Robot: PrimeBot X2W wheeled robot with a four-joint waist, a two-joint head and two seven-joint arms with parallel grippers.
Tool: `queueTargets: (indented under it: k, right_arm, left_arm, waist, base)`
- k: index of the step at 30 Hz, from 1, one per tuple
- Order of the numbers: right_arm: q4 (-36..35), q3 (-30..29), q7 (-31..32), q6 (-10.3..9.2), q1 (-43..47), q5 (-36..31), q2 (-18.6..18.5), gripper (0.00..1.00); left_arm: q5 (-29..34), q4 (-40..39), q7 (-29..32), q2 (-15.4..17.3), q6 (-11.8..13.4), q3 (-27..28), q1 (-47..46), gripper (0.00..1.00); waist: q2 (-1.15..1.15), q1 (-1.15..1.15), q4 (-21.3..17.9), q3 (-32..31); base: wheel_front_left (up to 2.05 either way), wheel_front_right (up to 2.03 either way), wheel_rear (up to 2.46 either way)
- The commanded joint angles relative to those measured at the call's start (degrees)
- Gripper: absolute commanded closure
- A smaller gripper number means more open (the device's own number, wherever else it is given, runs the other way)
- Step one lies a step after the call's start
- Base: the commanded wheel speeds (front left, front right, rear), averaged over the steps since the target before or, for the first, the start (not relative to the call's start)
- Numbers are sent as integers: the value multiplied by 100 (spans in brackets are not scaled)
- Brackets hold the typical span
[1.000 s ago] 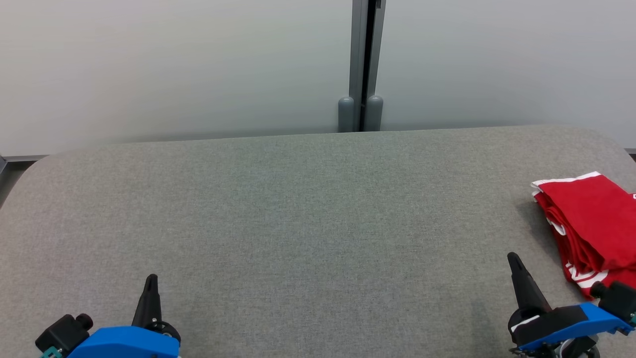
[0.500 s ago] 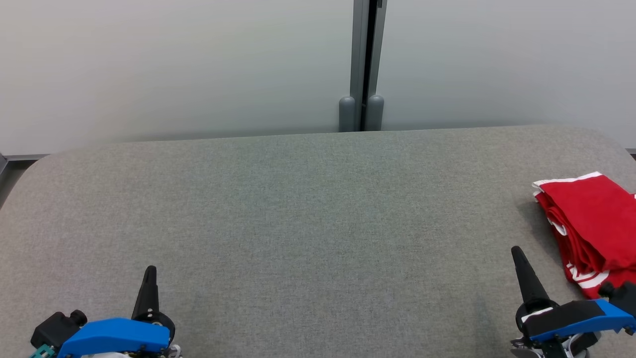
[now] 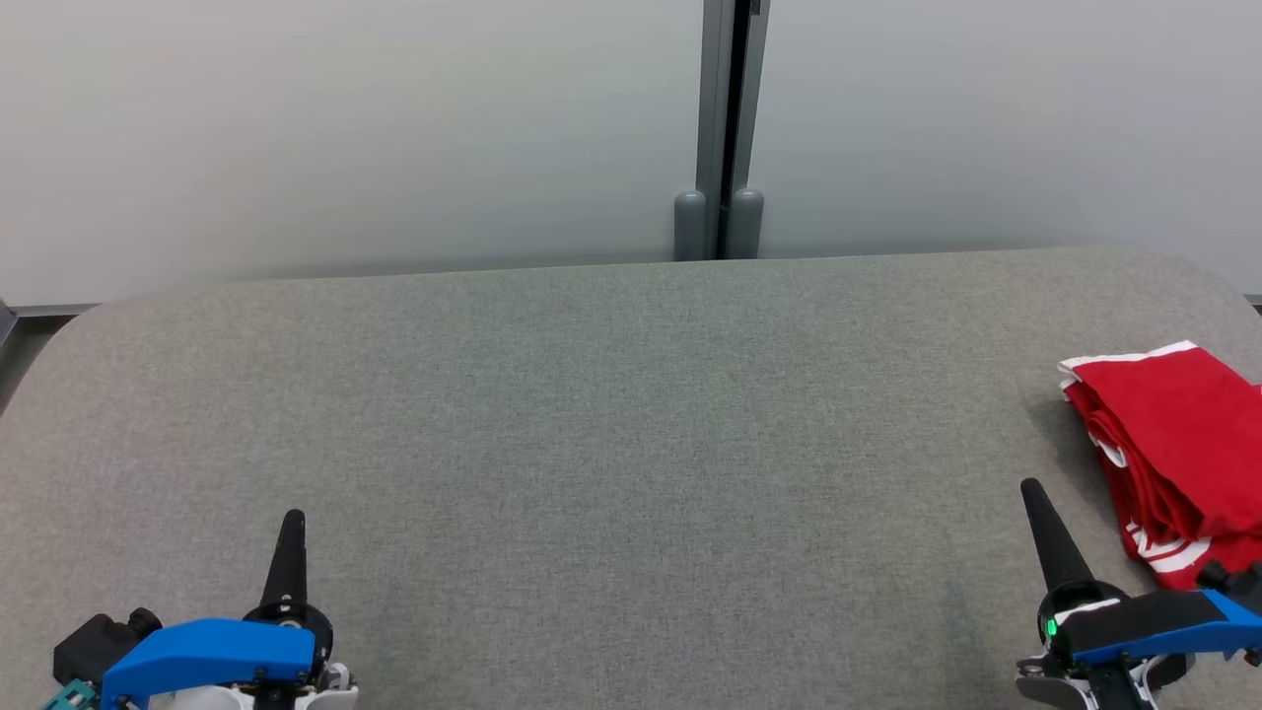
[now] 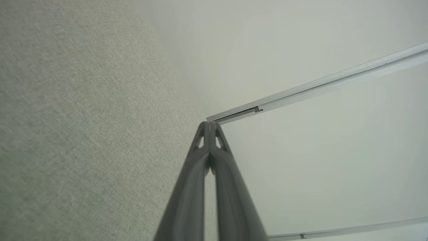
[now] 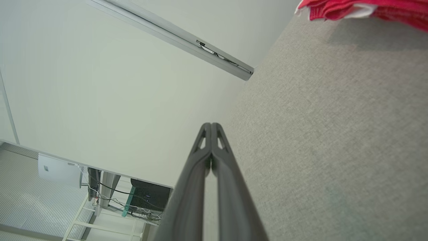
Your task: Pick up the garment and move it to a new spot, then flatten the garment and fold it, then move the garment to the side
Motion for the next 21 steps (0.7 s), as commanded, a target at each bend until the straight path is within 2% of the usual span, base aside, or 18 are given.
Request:
queueTargets:
  k: [1, 21]
  right_arm:
    - [-46, -33, 26, 4, -127, 160, 14, 100]
    - [-30, -109, 153, 5, -197, 1192, 43, 100]
  left_arm:
    - [-114, -71, 56, -8, -31, 88, -152, 100]
    - [-911, -117, 310, -150, -152, 337, -261, 100]
  waist:
    - [0, 0, 2, 1]
    - [0, -1, 18, 10]
  base:
    - [0, 0, 0]
    - [0, 0, 0]
